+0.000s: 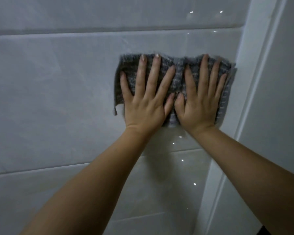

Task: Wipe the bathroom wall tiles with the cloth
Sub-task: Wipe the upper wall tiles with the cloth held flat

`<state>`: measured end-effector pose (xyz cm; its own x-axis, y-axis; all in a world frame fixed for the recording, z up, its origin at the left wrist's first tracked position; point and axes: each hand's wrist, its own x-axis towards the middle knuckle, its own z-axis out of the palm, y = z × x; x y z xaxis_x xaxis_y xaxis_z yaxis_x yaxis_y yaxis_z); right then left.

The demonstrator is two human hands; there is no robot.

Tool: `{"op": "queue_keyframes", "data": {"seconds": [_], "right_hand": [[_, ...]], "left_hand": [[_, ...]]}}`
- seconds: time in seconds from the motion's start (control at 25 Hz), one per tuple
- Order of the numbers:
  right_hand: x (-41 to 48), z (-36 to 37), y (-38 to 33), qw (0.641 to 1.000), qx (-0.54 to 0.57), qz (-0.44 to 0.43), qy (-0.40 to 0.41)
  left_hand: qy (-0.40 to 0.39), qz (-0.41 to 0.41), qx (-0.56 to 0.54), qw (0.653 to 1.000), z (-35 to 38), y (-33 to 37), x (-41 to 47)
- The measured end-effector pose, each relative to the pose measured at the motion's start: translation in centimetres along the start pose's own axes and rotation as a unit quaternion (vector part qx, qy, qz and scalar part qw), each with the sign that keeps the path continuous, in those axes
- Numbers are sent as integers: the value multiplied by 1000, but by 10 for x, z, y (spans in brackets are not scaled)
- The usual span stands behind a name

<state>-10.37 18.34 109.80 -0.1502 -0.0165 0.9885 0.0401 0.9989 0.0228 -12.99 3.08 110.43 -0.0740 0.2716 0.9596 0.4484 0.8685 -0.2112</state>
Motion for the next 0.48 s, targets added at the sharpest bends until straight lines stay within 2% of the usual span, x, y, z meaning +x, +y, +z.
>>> {"op": "queue_keyframes", "data": {"seconds": [0.2,0.4,0.48], "right_hand": [[-104,8,-16,997,16,8,-73],[-127,-23,-29,989,77,9,-129],[-115,-42,-42,975,161,105,-110]], "left_hand": [[-60,83,-10,995,8,13,-88],[-141,101,-29,984,-10,11,-110],[-183,75,-77,977,-25,15,-105]]}}
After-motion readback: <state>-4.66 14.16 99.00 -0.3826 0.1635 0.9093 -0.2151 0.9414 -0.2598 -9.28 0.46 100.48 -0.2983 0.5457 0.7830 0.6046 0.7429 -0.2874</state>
